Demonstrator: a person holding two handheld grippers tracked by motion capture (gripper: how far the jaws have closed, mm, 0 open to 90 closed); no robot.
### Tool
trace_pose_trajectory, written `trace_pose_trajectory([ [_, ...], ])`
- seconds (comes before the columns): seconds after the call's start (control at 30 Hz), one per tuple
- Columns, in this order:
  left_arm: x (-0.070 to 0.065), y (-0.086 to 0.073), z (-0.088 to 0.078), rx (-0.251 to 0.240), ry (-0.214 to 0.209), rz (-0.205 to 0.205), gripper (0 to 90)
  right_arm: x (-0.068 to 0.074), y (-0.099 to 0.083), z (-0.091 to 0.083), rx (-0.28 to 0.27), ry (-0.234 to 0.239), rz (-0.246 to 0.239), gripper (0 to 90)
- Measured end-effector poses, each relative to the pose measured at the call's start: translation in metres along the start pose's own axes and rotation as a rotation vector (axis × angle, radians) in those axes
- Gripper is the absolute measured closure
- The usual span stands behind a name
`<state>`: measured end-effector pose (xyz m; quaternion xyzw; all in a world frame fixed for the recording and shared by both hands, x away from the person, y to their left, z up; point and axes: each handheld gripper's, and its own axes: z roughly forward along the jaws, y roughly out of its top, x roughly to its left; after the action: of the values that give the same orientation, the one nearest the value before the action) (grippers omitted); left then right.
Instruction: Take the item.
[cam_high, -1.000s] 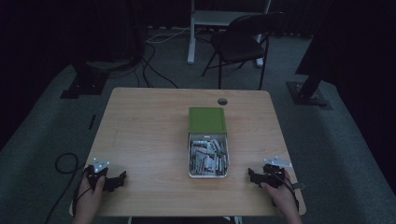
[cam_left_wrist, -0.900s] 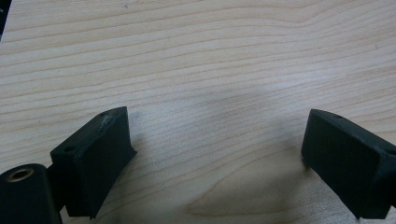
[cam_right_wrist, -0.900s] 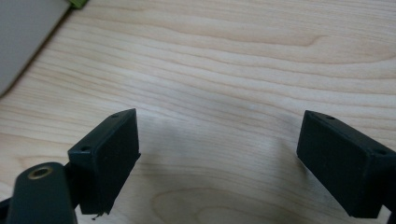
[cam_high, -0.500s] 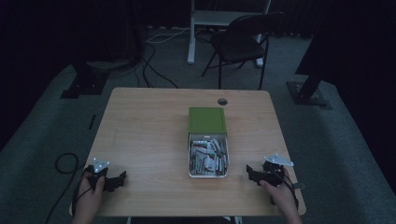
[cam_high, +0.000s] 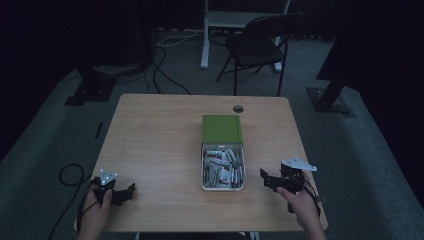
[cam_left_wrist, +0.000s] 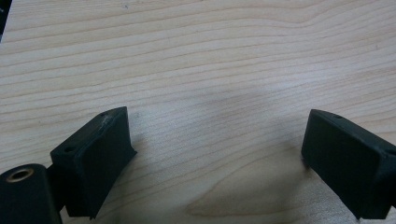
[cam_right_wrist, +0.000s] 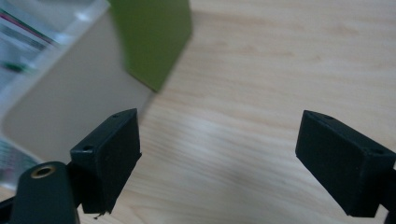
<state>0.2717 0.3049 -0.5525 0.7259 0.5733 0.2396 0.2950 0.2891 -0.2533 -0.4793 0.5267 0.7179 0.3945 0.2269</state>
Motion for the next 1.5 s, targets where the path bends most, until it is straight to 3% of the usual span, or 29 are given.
trace_pose_trajectory([
  [0.23, 0.0, 0.0, 0.0, 0.0, 0.0, 0.0, 9.1, 0.023, 0.024, -0.01, -0.064, 0.043, -0.014, 13.6],
  [0.37, 0.0, 0.0, 0.0, 0.0, 0.0, 0.0, 9.1, 0.034, 0.034, -0.012, -0.083, 0.065, -0.049, 14.8],
  [0.57, 0.0, 0.0, 0.0, -0.001, 0.0, 0.0, 9.1, 0.047, 0.045, -0.015, -0.113, 0.114, -0.058, 14.8],
  [0.73, 0.0, 0.0, 0.0, 0.0, 0.0, 0.0, 9.1, 0.055, 0.048, -0.011, -0.116, 0.125, -0.076, 14.8],
  [0.8, 0.0, 0.0, 0.0, -0.001, 0.0, 0.0, 9.1, 0.058, 0.048, -0.009, -0.111, 0.128, -0.076, 20.9],
  [1.0, 0.0, 0.0, 0.0, -0.001, 0.0, 0.0, 9.1, 0.072, 0.049, -0.002, -0.1, 0.146, -0.094, 23.9],
  [1.33, 0.0, 0.0, 0.0, -0.001, 0.0, 0.0, 9.1, 0.107, 0.054, 0.004, -0.125, 0.184, -0.158, 36.7],
  [1.5, 0.0, 0.0, 0.0, -0.001, 0.0, 0.0, 9.1, 0.122, 0.051, 0.012, -0.111, 0.217, -0.155, 38.3],
])
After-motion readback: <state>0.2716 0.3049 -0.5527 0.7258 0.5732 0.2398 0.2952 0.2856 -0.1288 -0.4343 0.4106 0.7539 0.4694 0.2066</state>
